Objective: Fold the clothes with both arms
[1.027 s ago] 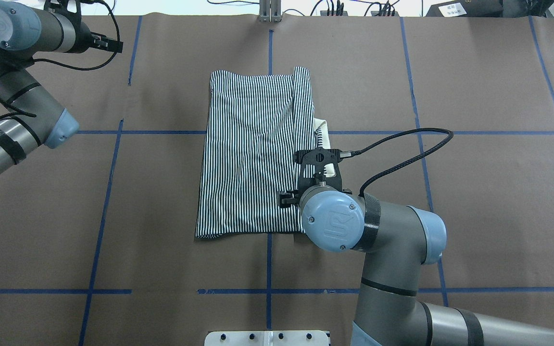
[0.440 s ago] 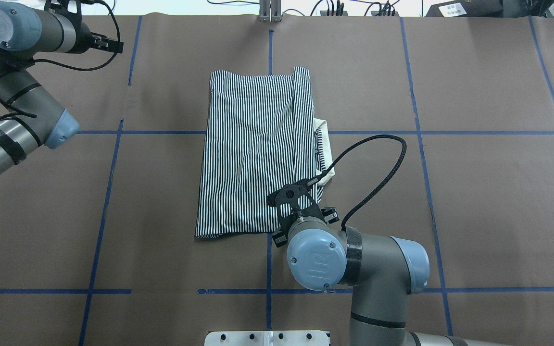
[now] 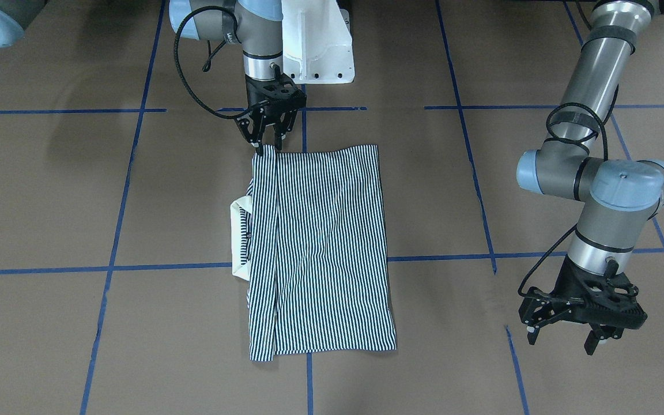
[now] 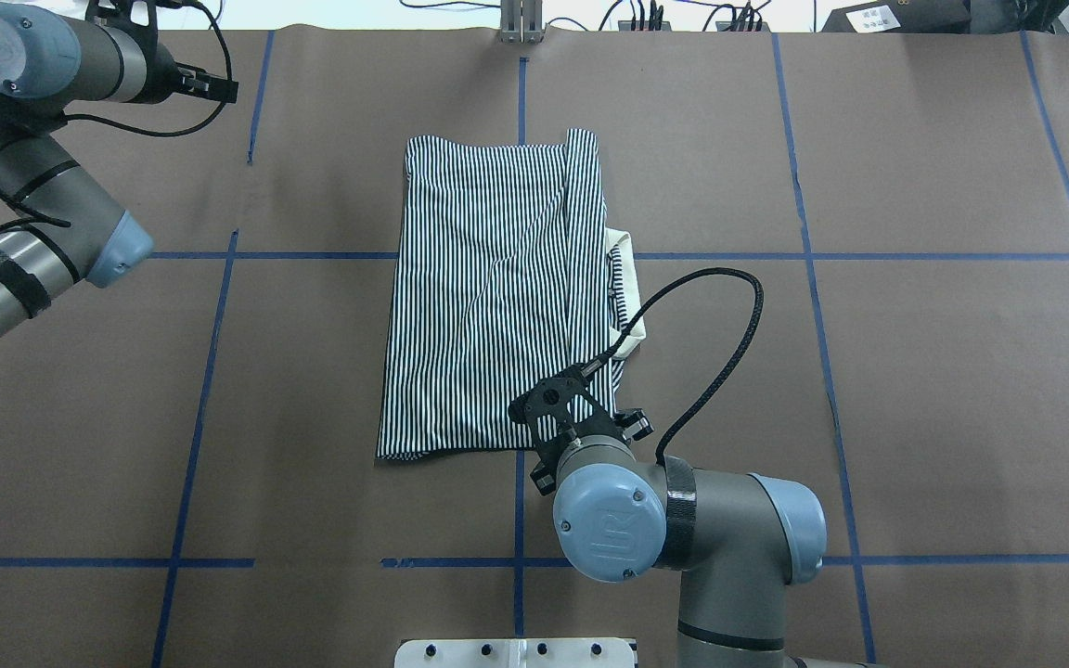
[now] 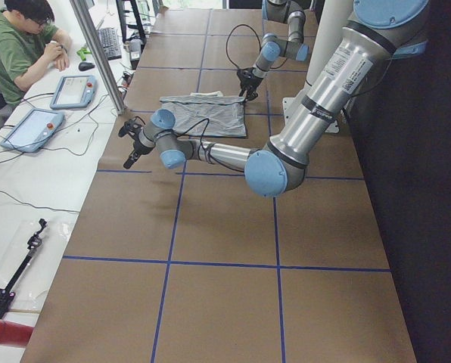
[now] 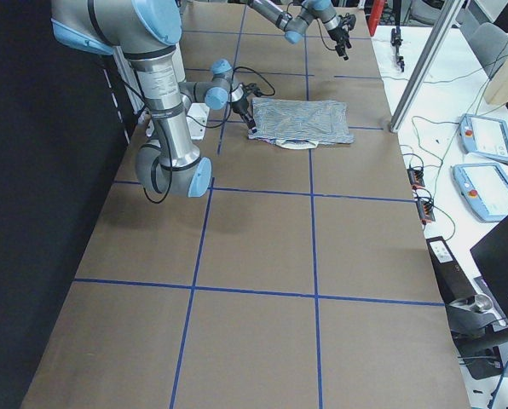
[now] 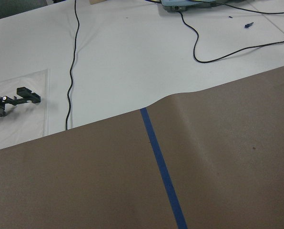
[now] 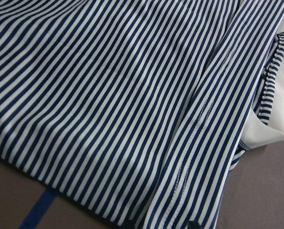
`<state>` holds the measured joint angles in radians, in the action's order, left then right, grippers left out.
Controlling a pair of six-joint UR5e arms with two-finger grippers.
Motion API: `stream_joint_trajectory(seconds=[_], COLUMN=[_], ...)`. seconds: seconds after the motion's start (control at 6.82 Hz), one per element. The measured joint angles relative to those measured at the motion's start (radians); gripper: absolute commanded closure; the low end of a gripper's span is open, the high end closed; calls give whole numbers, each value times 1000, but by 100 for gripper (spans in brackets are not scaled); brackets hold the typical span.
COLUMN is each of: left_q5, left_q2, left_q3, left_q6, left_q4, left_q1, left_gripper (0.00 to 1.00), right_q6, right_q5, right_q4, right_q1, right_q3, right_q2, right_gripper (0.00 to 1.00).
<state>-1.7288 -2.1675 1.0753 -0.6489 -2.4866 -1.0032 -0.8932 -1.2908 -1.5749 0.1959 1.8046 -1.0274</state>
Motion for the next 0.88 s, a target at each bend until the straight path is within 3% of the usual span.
stream_joint_trajectory(seconds=[0.15, 0.29, 0.44, 0.88], left_q5=[0, -5, -13, -19], left_q2=[0, 0, 2, 6], left_q3=[0, 0, 0, 1], left_q6=[0, 0, 0, 0], left_q4=[0, 0, 0, -1], left_q1=[0, 0, 0, 0], left_gripper=[0, 0, 0, 0], right_q6=[6, 8, 9, 10], right_q5=[5, 8, 9, 12], right_q4=[0, 1, 1, 2], right_q1=[-6, -13, -17, -2], right_q3=[-1, -2, -2, 4], right_q2=[-1, -2, -2, 1], right_gripper=[66, 95, 100, 100])
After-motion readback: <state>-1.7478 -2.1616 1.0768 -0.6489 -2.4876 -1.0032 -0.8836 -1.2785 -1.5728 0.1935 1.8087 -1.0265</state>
